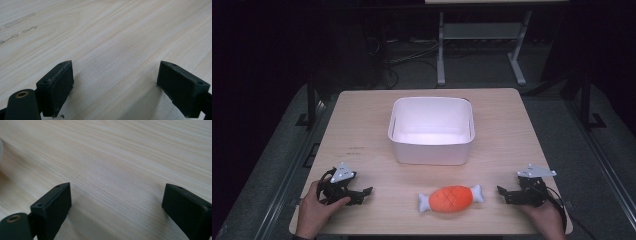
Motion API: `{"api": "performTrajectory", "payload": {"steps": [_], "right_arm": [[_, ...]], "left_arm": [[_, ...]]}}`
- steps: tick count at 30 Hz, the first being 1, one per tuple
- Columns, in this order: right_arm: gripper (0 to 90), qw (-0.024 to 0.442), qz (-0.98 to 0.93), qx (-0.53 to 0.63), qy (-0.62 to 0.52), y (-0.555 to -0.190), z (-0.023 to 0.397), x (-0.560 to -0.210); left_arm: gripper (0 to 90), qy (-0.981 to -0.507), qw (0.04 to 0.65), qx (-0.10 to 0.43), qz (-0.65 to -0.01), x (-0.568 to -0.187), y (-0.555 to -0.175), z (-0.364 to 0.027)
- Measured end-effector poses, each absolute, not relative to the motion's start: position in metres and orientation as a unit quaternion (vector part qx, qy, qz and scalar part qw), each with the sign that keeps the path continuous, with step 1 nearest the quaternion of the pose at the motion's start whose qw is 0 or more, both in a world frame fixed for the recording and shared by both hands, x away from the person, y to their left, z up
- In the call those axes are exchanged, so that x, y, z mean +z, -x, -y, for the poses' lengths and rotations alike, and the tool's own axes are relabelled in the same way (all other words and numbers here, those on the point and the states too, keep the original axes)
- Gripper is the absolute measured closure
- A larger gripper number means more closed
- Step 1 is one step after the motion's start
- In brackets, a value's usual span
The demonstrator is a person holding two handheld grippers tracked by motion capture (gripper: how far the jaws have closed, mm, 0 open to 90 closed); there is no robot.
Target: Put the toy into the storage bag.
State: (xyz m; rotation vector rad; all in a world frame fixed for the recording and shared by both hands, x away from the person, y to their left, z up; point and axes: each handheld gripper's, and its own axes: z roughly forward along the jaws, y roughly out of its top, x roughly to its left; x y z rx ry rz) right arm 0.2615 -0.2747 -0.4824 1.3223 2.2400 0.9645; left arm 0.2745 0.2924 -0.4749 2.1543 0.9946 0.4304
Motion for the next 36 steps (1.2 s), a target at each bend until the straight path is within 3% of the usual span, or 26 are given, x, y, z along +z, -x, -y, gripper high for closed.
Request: {"api": "performTrajectory", "payload": {"steps": [7,14,15,16,17,20,21,22,23,25,36], "right_arm": [[10.0,0.178,-0.797,0.338,-0.467,-0.262,0.275,-0.481],[26.9,0.159,-0.803,0.340,-0.463,-0.259,0.276,-0.472],[35.9,0.156,-0.806,0.344,-0.456,-0.257,0.275,-0.468],[35.9,0.156,-0.806,0.344,-0.456,-0.257,0.275,-0.468],[45.2,0.153,-0.811,0.347,-0.444,-0.255,0.273,-0.464],[60.7,0.144,-0.814,0.361,-0.432,-0.253,0.271,-0.460],[60.7,0.144,-0.814,0.361,-0.432,-0.253,0.271,-0.460],[67.1,0.142,-0.814,0.364,-0.429,-0.252,0.270,-0.458],[79.1,0.138,-0.818,0.368,-0.419,-0.251,0.268,-0.454],[89.5,0.138,-0.821,0.375,-0.408,-0.248,0.266,-0.450],[89.7,0.100,-0.836,0.403,-0.358,-0.238,0.251,-0.440]], "left_arm": [[13.0,-0.834,0.357,0.167,-0.385,-0.475,-0.275,-0.292],[13.0,-0.834,0.357,0.167,-0.385,-0.475,-0.275,-0.292],[13.0,-0.834,0.357,0.167,-0.385,-0.475,-0.275,-0.292],[13.0,-0.834,0.357,0.167,-0.385,-0.475,-0.275,-0.292],[13.0,-0.834,0.357,0.166,-0.385,-0.475,-0.275,-0.292],[13.0,-0.834,0.357,0.166,-0.385,-0.475,-0.275,-0.292],[13.0,-0.834,0.357,0.166,-0.385,-0.475,-0.275,-0.292],[13.0,-0.834,0.357,0.166,-0.385,-0.475,-0.275,-0.292],[13.0,-0.834,0.357,0.166,-0.385,-0.475,-0.275,-0.292],[13.0,-0.834,0.357,0.166,-0.385,-0.475,-0.275,-0.292],[13.0,-0.834,0.357,0.166,-0.385,-0.475,-0.275,-0.292]]}}
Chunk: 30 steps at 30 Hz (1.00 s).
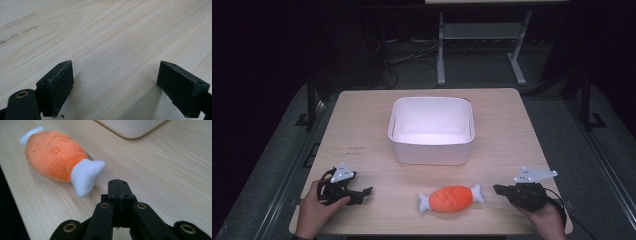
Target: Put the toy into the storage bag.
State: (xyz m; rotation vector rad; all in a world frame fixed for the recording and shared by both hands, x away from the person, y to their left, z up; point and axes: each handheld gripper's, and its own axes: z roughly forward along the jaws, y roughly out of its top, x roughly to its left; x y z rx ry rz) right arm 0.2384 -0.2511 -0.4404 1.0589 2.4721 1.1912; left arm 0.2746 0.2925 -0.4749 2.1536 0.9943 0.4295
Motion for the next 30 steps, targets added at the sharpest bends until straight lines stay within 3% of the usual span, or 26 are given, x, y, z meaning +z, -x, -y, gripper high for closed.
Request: {"api": "performTrajectory", "payload": {"steps": [30], "right_arm": [[89.7,0.042,-0.869,0.401,-0.287,-0.228,0.209,-0.448]], "left_arm": [[13.1,-0.834,0.357,0.166,-0.385,-0.475,-0.275,-0.292]]}}
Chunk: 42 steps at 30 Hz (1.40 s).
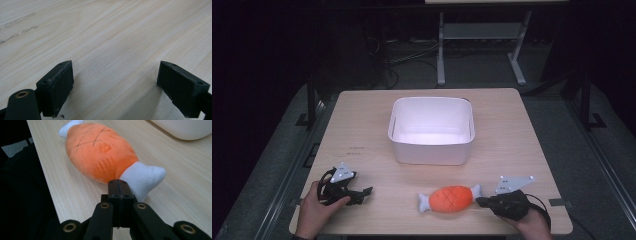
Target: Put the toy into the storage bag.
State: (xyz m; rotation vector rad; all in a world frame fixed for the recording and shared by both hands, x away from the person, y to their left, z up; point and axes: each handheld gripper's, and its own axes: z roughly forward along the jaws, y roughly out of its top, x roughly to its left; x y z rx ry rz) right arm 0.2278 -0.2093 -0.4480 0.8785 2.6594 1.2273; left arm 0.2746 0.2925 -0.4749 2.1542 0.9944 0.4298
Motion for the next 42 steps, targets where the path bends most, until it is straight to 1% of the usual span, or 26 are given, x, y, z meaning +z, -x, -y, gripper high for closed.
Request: {"api": "performTrajectory", "payload": {"steps": [22,42], "right_arm": [[89.7,0.057,-0.871,0.388,-0.296,-0.247,0.206,-0.451],[89.7,0.063,-0.876,0.386,-0.284,-0.270,0.191,-0.451]], "left_arm": [[13.1,-0.835,0.357,0.167,-0.385,-0.475,-0.275,-0.292],[13.1,-0.834,0.357,0.167,-0.385,-0.475,-0.275,-0.292]]}}
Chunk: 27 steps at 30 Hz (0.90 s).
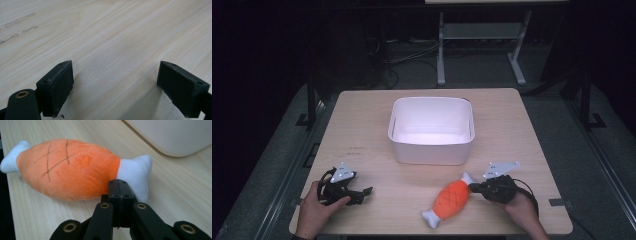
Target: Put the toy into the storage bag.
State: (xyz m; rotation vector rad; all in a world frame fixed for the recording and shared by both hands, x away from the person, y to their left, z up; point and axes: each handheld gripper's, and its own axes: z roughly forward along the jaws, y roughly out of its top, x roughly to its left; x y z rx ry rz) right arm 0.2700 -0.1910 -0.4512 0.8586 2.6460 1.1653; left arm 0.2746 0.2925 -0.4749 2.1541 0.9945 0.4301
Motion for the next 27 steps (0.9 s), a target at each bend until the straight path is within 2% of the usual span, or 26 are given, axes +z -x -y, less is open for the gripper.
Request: {"api": "performTrajectory", "payload": {"steps": [27], "right_arm": [[89.7,0.073,-0.882,0.382,-0.265,-0.307,0.157,-0.448]], "left_arm": [[13.1,-0.836,0.355,0.167,-0.384,-0.475,-0.275,-0.293]]}}
